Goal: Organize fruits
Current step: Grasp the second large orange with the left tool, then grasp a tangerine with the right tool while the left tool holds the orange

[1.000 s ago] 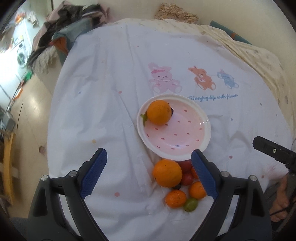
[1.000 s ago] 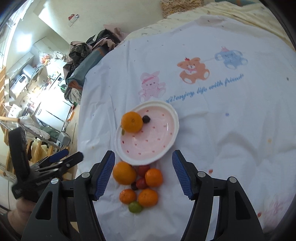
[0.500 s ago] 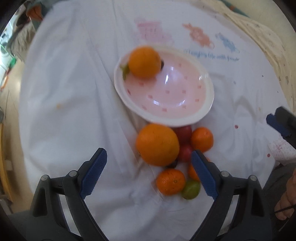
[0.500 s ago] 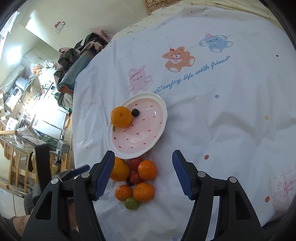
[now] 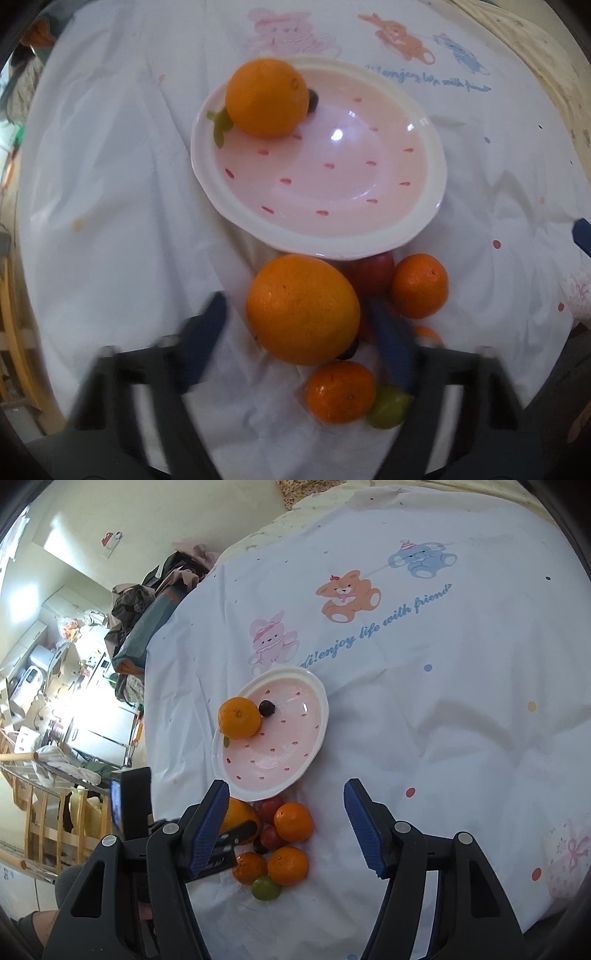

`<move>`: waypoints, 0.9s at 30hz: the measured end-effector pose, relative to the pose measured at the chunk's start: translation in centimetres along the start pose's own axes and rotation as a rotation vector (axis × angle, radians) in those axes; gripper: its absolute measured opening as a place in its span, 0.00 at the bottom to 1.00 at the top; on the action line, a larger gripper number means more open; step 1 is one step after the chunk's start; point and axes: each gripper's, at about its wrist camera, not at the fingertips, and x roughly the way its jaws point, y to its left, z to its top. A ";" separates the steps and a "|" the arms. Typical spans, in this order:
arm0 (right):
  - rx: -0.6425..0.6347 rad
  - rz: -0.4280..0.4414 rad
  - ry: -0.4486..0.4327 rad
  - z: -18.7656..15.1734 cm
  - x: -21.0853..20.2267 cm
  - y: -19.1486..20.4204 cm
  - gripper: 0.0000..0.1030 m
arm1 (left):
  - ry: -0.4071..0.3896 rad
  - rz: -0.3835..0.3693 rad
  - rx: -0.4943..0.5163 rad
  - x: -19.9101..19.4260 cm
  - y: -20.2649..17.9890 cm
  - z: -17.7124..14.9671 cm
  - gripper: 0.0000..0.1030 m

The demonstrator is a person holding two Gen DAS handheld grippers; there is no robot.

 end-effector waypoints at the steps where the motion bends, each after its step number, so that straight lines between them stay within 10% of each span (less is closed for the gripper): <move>1: 0.003 0.000 -0.002 0.1 -0.1 0.0 0.65 | 0.016 -0.018 -0.015 0.4 0.2 0.0 0.59; 20: 0.005 -0.018 0.018 0.0 0.6 0.1 0.65 | -0.123 -0.061 -0.081 -9.5 3.2 -2.8 0.53; 27: -0.078 -0.115 0.188 -2.2 3.8 0.8 0.65 | -0.147 0.012 -0.072 -9.2 4.5 -3.6 0.53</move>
